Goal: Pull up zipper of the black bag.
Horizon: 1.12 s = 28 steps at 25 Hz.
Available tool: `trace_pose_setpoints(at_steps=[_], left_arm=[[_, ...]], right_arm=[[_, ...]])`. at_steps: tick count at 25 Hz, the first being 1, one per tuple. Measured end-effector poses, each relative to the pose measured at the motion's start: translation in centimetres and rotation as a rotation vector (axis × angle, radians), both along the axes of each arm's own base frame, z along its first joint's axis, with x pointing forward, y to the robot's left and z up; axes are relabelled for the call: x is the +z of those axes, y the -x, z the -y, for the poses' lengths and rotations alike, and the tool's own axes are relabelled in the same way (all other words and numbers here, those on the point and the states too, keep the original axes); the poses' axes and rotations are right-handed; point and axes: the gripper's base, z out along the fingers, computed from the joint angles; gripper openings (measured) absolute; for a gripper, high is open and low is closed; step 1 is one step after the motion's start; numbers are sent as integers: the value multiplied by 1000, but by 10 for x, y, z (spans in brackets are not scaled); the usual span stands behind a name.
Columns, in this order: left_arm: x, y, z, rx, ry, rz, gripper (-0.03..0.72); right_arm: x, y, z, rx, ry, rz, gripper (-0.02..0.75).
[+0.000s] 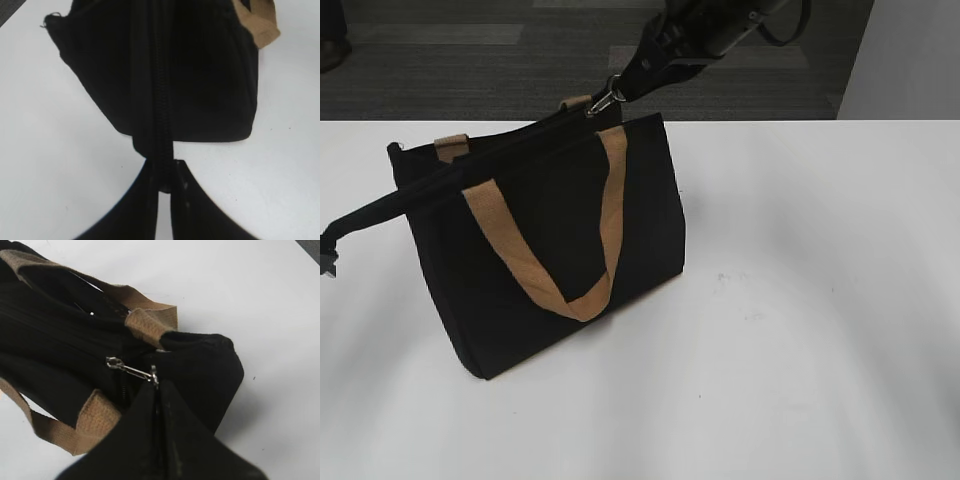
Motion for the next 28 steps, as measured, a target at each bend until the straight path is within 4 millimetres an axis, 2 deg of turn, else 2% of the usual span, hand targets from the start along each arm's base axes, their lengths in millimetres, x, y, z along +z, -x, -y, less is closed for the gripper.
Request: trace_pose_setpoints(at_steps=[5, 6, 8, 10, 12, 14, 16, 17, 22, 25, 28], left_arm=[[1, -1, 0, 11, 13, 7, 30], [1, -1, 1, 20, 29, 9, 35], [3, -2, 3, 40, 79, 7, 66], [5, -2, 5, 53, 130, -1, 169], [6, -2, 7, 59, 166, -8, 321], [7, -3, 9, 75, 201, -7, 486], [9, -4, 9, 92, 228, -1, 575], [9, -4, 9, 98, 239, 0, 594], [10, -3, 11, 89, 260, -15, 585], [9, 1, 14, 47, 272, -54, 575], [5, 6, 14, 3, 225, -93, 535]], right_arm=[[0, 0, 1, 1, 0, -3, 3], [0, 0, 1, 1, 1, -2, 20], [1, -1, 4, 2, 4, 9, 99], [5, -1, 6, 3, 5, 21, 235], [11, 2, 6, 6, 2, 33, 344], [17, 4, 8, 6, -2, 43, 400], [24, 7, 9, 10, -8, 54, 419], [27, 9, 9, 15, -12, 57, 424], [39, 24, 9, 138, -9, 56, 432], [38, 34, 10, 272, 24, 36, 432], [35, 37, 12, 317, 64, 31, 432]])
